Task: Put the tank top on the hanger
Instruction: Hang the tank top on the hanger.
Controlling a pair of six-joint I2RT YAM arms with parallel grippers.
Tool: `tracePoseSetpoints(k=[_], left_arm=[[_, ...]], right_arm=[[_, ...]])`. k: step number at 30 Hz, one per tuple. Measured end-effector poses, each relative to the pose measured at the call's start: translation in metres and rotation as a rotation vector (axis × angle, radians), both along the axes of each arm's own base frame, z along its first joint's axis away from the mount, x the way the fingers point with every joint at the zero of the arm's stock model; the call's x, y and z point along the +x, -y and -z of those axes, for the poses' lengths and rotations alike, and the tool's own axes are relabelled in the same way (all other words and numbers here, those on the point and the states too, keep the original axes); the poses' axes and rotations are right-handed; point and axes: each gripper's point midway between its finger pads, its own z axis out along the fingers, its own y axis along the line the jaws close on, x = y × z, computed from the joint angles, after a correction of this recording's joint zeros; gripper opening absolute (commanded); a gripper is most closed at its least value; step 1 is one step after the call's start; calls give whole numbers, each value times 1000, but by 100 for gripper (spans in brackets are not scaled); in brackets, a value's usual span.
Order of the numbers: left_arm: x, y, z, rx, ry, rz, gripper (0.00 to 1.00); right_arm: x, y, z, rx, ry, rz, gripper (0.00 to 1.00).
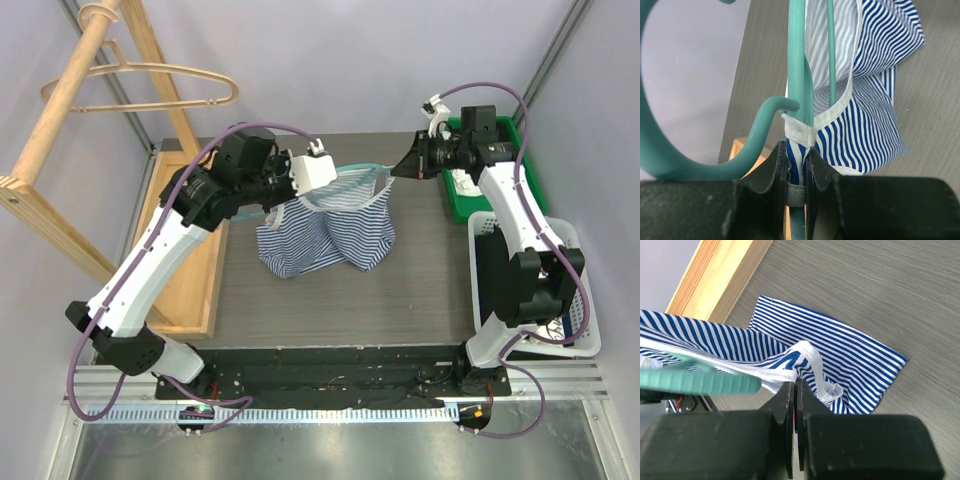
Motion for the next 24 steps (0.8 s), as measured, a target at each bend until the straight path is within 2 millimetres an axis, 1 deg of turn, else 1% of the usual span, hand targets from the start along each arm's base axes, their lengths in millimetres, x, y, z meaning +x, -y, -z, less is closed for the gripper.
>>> tracePoseSetpoints(k=[7, 12, 16, 18, 24], left_arm=[[13, -7, 5, 43, 46, -45, 0], [15, -7, 7, 50, 48, -49, 0], [13, -5, 7, 48, 47, -43, 0], [12, -4, 7, 46, 45, -40, 0], [9, 2, 7, 41, 46, -29, 0]], right_arm=[[-3, 3, -9, -26, 5, 1, 1], [-4, 3, -25, -28, 28, 3, 1], [-6, -5, -45, -35, 72, -6, 1], [-8, -12, -56, -39, 98, -17, 1], [-26, -35, -83, -48, 154, -62, 1]])
